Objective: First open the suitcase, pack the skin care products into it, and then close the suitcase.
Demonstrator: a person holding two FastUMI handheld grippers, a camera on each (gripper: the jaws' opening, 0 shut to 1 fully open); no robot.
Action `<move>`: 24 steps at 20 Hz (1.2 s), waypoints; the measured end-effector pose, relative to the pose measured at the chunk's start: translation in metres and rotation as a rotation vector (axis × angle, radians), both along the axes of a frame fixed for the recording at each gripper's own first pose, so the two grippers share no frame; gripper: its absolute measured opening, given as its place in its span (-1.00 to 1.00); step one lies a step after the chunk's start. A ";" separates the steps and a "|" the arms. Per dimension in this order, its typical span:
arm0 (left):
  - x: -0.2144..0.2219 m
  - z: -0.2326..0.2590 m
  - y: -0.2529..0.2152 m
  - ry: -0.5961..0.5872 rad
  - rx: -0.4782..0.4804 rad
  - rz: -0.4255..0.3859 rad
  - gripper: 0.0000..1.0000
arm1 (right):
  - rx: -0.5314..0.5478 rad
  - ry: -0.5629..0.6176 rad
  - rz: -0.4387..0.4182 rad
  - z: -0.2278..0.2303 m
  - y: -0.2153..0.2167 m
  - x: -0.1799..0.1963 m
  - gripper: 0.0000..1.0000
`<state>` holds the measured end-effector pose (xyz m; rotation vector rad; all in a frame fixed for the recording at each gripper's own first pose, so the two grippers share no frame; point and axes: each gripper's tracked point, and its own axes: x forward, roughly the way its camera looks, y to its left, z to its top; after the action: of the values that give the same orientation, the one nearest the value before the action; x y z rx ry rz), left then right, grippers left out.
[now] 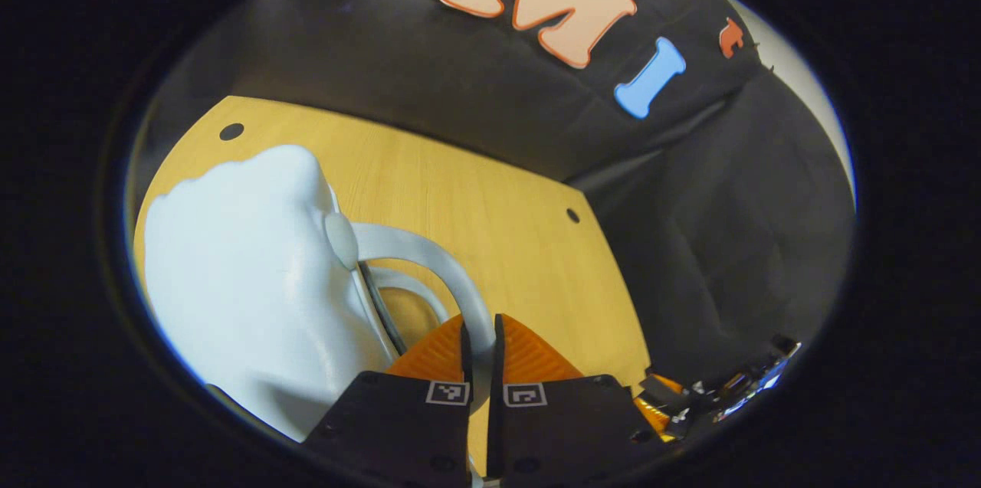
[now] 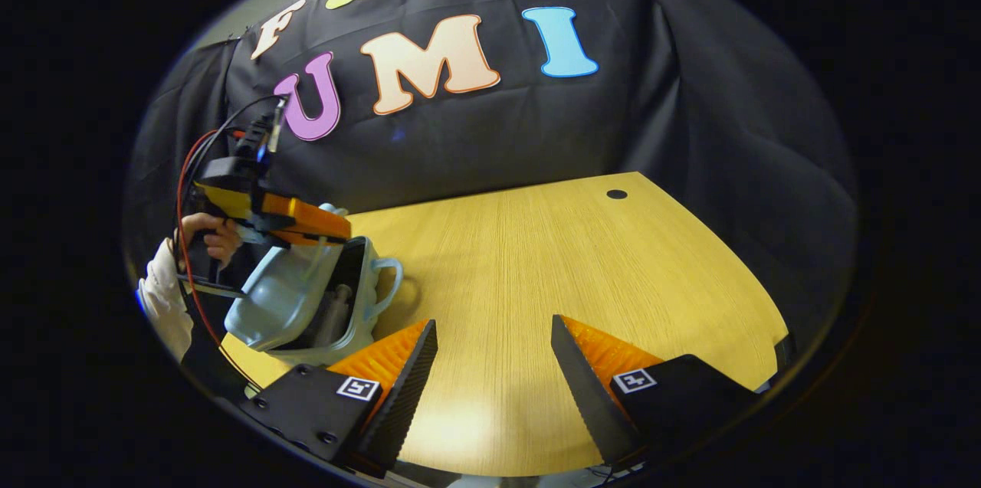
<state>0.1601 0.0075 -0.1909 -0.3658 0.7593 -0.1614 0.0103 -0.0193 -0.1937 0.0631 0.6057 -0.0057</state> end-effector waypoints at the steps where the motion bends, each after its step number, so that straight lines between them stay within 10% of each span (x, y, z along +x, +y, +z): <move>1: 0.002 -0.012 -0.002 0.031 0.030 0.002 -0.96 | 0.001 -0.007 0.004 0.002 0.001 -0.001 0.89; 14: 0.000 -0.055 0.002 0.152 0.284 -0.018 -0.76 | -0.007 -0.052 -0.030 0.008 -0.027 -0.006 0.89; 16: -0.001 -0.043 -0.001 0.117 0.300 -0.032 -0.39 | -0.011 -0.072 -0.033 0.017 -0.029 -0.004 0.89; 19: -0.012 -0.016 0.001 0.061 0.333 -0.027 0.96 | -0.018 -0.120 -0.033 0.038 -0.031 0.002 0.89; 24: -0.026 0.032 -0.015 -0.116 0.307 -0.018 0.93 | -0.027 -0.209 -0.013 0.076 -0.030 0.014 0.89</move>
<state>0.1338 -0.0074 -0.1586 -0.0578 0.6607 -0.0801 0.0240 -0.0496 -0.1174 0.0410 0.3960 -0.0196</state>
